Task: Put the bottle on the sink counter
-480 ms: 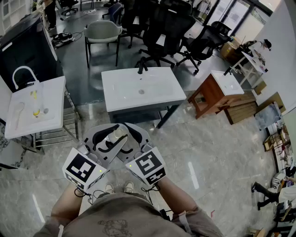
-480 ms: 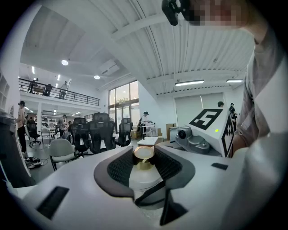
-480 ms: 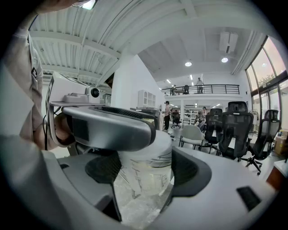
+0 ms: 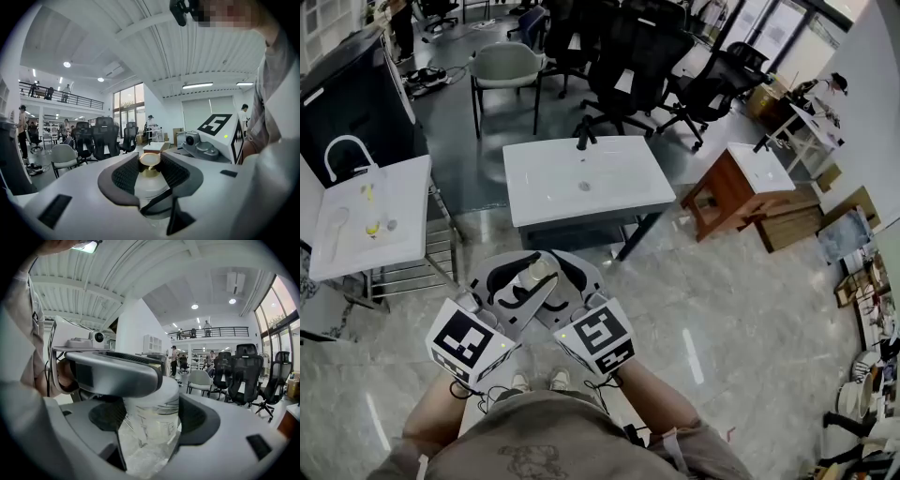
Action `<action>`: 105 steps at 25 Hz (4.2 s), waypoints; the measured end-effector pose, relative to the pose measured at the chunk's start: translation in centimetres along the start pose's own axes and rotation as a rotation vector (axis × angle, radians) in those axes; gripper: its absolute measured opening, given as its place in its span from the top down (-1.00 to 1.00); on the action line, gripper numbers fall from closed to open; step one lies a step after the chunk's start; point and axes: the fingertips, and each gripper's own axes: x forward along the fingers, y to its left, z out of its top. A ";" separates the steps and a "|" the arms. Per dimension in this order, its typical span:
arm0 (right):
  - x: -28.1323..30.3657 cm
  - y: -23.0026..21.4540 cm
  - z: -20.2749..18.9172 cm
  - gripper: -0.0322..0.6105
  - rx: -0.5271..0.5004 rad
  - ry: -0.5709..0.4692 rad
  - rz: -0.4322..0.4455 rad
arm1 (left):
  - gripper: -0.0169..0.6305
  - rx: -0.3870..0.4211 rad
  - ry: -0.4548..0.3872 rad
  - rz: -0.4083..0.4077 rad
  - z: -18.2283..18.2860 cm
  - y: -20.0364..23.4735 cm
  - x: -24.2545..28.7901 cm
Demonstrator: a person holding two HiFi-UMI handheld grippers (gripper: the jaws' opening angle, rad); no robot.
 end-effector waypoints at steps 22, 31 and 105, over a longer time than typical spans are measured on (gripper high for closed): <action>-2.5 -4.0 -1.9 -0.08 -0.024 -0.012 0.060 | 0.49 -0.002 0.009 0.055 -0.3 -1.9 5.0; -0.6 -6.1 -3.4 -0.08 -0.036 0.006 0.049 | 0.49 -0.007 0.006 0.051 -1.9 0.0 6.8; 40.6 -47.4 -7.4 -0.08 0.031 0.077 -0.114 | 0.48 0.031 0.003 -0.168 -14.4 46.4 39.1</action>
